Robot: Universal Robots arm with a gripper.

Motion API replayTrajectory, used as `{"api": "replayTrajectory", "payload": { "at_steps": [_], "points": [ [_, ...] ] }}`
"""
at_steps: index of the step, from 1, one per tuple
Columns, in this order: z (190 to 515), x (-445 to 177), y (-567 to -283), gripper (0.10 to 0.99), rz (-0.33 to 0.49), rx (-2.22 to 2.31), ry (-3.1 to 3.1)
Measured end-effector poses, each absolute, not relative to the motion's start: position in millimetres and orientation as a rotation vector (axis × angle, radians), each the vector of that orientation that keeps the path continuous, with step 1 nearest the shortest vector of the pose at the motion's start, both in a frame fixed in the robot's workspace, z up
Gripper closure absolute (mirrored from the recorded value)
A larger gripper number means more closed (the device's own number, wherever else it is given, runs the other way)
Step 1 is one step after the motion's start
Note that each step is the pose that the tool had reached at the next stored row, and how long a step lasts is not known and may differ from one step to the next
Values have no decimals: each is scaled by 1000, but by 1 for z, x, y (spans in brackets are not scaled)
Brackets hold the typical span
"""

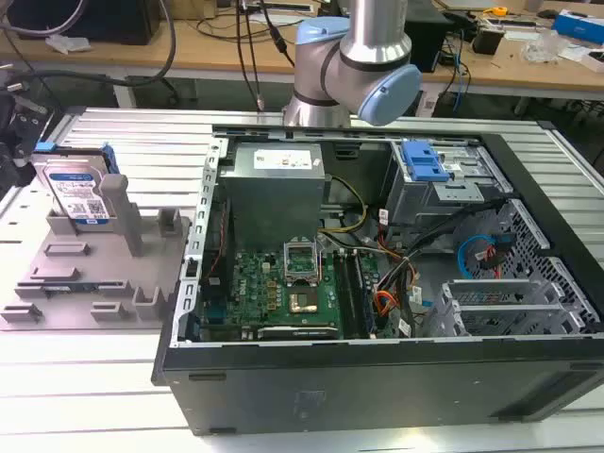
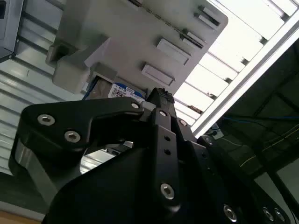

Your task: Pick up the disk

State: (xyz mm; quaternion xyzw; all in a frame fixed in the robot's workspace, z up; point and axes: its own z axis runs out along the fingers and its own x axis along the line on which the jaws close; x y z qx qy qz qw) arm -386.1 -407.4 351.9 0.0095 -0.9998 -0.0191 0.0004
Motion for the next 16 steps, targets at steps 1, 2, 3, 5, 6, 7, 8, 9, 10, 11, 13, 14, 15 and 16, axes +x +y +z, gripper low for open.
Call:
{"api": "replayTrajectory", "payload": {
  "at_steps": [1,2,3,5,6,7,8,9,10,11,13,14,15,16],
  "points": [
    [352,-386,-407,980,-60,30,-3140],
    [352,-386,-407,980,-60,30,-3140],
    [352,-386,-407,980,-60,30,-3140],
    [352,-386,-407,980,-60,30,-3140],
    [352,-386,-407,980,-60,30,-3140],
    [352,-386,-407,980,-60,30,-3140],
    [352,-386,-407,980,-60,30,-3140],
    [352,-386,-407,980,-60,30,-3140],
    [352,-386,-407,980,-60,30,-3140],
    [352,-386,-407,980,-60,35,-3140],
    [352,-386,-407,980,-60,83,-3139],
    [352,-386,-407,980,-60,112,-3137],
    [352,-386,-407,980,-60,169,-3134],
    [352,-386,-407,980,-60,212,-3131]
  ]
}}
